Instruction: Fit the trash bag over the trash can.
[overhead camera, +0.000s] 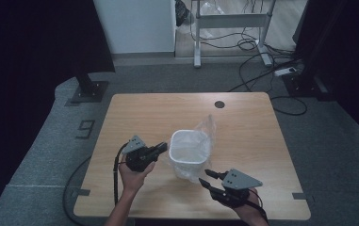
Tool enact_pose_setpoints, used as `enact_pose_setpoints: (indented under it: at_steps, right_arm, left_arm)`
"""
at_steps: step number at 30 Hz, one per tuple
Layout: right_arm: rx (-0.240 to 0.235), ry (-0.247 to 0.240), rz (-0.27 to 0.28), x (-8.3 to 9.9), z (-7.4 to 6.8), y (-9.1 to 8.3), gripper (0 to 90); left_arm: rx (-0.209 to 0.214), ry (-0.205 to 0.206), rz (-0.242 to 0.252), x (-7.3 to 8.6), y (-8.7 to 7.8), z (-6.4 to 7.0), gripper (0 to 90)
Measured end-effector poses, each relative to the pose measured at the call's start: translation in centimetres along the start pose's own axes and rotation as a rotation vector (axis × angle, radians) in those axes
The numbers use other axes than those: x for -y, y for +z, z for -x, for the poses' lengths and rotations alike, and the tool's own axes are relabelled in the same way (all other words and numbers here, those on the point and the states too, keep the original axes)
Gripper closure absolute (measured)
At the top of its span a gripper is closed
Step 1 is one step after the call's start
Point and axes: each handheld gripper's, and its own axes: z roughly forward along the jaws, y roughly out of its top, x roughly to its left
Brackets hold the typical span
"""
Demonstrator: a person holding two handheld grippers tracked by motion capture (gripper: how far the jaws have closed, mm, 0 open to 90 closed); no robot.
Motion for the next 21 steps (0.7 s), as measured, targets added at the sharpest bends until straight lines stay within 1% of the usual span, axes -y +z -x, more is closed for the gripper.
enact_pose_setpoints:
  at_steps: [1, 3, 6, 8, 11, 14, 15, 16, 17, 18, 19, 20, 21]
  right_arm:
    - [0.020, 0.007, 0.021, -0.5, 0.2, -0.7, 57.4]
    - [0.055, 0.019, 0.044, -1.3, 0.7, -1.5, 55.2]
    - [0.091, 0.037, 0.062, -2.3, 1.4, -1.9, 53.0]
    - [0.104, 0.049, 0.061, -2.8, 1.9, -1.6, 52.1]
    - [0.114, 0.066, 0.056, -3.4, 2.5, -0.8, 51.7]
    - [0.123, 0.090, 0.042, -3.9, 2.9, 0.4, 52.9]
    - [0.125, 0.097, 0.039, -4.0, 3.0, 0.7, 55.3]
    - [0.124, 0.101, 0.036, -4.1, 3.1, 1.1, 60.4]
    - [0.127, 0.098, 0.034, -4.1, 3.2, 1.4, 70.3]
    - [0.142, 0.082, 0.034, -4.1, 3.2, 1.6, 79.3]
    - [0.164, 0.072, 0.037, -4.1, 3.3, 1.8, 85.9]
    - [0.166, 0.074, 0.035, -4.0, 3.5, 1.9, 88.9]
    - [0.165, 0.077, 0.031, -3.9, 3.6, 1.9, 89.2]
  left_arm:
    - [-0.001, 0.000, 0.001, 0.0, 0.0, 0.0, 86.7]
    - [-0.001, -0.001, 0.004, 0.1, 0.0, 0.0, 86.7]
    - [-0.001, 0.000, 0.005, 0.1, 0.1, 0.1, 86.7]
    - [-0.001, 0.002, 0.009, 0.1, 0.1, 0.0, 86.7]
    - [-0.002, 0.002, 0.011, 0.1, 0.1, 0.0, 86.7]
    - [-0.002, 0.003, 0.014, 0.1, 0.1, 0.0, 86.8]
    - [-0.003, 0.003, 0.015, 0.1, 0.1, 0.0, 86.9]
    - [-0.004, 0.003, 0.015, 0.1, 0.1, 0.0, 87.0]
    - [-0.005, 0.005, 0.016, 0.1, 0.1, 0.0, 87.1]
    - [-0.007, 0.006, 0.017, 0.1, 0.0, 0.0, 87.3]
    - [-0.012, 0.007, 0.020, 0.1, 0.0, 0.0, 87.5]
    - [-0.017, 0.007, 0.023, 0.1, -0.1, 0.0, 87.8]
    - [-0.019, 0.008, 0.026, 0.1, -0.2, 0.0, 88.1]
